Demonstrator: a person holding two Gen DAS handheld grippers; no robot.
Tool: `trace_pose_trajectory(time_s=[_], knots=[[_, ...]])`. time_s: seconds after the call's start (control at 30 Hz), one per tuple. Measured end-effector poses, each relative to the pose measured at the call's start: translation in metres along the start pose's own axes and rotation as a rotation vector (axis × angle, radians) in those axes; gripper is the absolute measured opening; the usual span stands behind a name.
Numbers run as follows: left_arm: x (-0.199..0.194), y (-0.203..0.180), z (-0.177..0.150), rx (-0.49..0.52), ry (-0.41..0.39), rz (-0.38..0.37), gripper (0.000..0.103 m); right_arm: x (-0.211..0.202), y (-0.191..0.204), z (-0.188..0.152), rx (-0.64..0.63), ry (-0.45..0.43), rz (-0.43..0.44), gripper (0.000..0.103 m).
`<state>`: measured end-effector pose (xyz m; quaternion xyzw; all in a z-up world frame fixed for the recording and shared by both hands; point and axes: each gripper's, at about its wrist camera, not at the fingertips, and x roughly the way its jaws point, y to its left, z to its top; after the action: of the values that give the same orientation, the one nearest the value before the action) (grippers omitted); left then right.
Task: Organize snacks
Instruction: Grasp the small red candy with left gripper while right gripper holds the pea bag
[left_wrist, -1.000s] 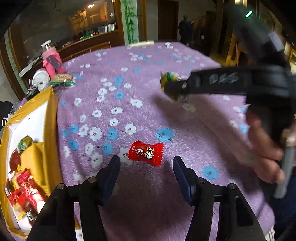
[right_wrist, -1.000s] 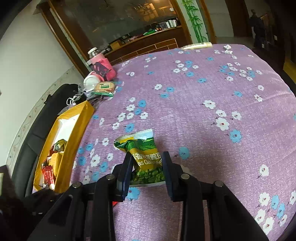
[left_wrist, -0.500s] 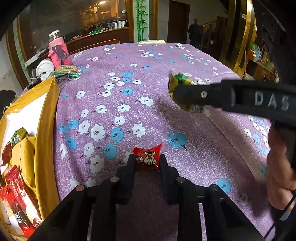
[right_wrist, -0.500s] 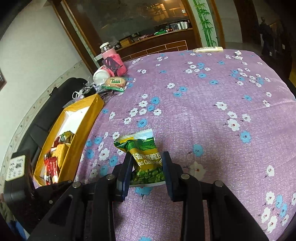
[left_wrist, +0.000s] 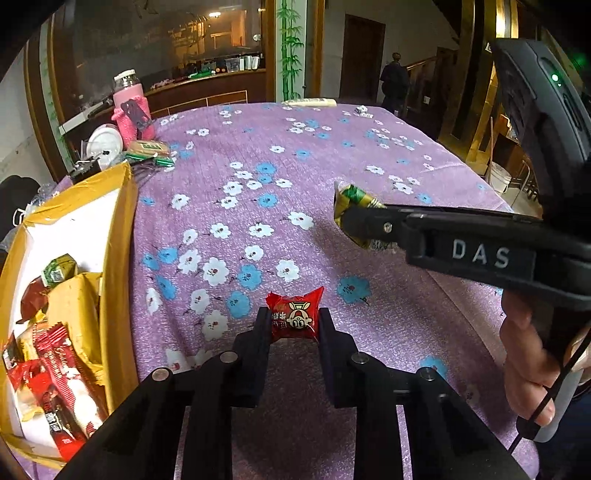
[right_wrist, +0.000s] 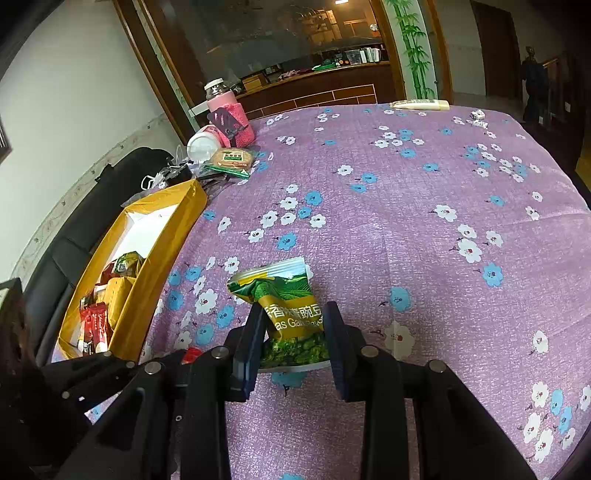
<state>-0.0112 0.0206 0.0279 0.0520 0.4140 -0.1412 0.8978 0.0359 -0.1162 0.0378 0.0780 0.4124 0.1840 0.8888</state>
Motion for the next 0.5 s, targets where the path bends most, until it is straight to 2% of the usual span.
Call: trace_pose_trajectory(time_s=[0.13,0.4,0.5], knots=[[-0.005,0.005,0.000,-0.008,-0.013,0.007,0.024,-0.001,0.006,-0.002,-0.032,-0.011,-0.005,0.030],[-0.027,0.023,0.003,-0.050,-0.068,0.008,0.024,-0.003,0.013,-0.002,-0.054,-0.022,0.042,0.031],[-0.033,0.033,0.002,-0.069,-0.080,0.012,0.024,-0.001,0.015,-0.003,-0.055,-0.020,0.019,0.031]])
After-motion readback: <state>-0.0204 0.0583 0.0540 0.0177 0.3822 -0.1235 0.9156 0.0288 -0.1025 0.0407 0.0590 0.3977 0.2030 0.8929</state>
